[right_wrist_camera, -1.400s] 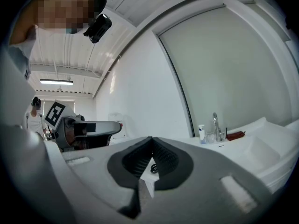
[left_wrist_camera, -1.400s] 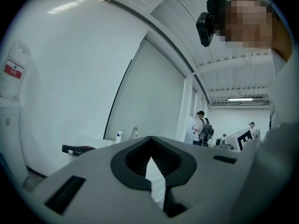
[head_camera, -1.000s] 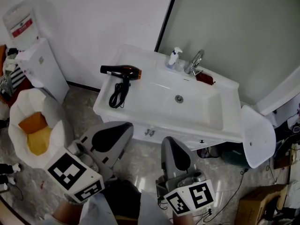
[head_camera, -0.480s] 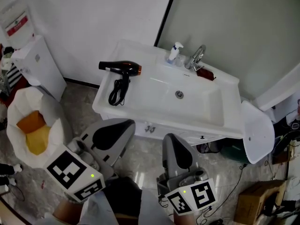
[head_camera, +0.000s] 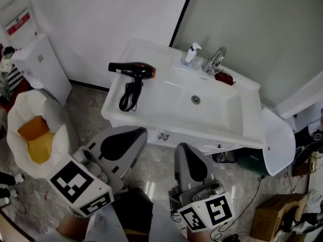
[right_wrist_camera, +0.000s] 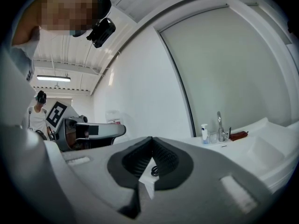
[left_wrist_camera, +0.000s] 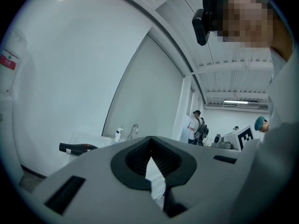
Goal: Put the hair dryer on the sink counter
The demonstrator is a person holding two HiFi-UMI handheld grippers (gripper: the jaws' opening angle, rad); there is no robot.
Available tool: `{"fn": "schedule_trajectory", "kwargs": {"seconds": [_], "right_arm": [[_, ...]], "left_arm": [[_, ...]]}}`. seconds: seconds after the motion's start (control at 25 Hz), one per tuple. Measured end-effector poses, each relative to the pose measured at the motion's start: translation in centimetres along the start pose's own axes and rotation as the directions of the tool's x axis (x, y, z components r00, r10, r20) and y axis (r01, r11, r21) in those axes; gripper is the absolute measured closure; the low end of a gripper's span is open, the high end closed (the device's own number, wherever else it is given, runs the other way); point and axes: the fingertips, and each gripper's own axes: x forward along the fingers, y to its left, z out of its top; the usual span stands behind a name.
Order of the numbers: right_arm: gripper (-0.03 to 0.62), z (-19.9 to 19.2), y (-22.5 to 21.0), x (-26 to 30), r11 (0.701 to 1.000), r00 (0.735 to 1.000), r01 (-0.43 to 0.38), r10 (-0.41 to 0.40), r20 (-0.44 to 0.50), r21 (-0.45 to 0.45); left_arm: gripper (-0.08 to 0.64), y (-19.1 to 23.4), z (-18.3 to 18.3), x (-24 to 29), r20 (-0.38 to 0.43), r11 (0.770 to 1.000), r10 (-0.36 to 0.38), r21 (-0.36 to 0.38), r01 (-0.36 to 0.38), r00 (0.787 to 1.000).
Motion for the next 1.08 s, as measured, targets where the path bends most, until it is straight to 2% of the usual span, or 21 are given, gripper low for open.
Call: {"fn": "schedule_trajectory", "kwargs": {"seconds": [0.24, 1.08], "right_arm": [[0.595, 0.1, 0.4, 0.5, 1.0, 1.0, 0.0, 0.0, -0.003, -0.007], [0.594, -0.5, 1.8, 1.3, 1.0, 1.0, -0.003, 0.003, -0.021, -0.016]], "left_arm": [[0.555, 0.5, 0.1, -0.5, -0.003, 1.0, 0.006, 0.018, -0.006, 1.0], [0.555, 1.7, 0.2, -1.6, 0.014, 1.0, 0.009, 0.007, -0.01, 1.0]]}}
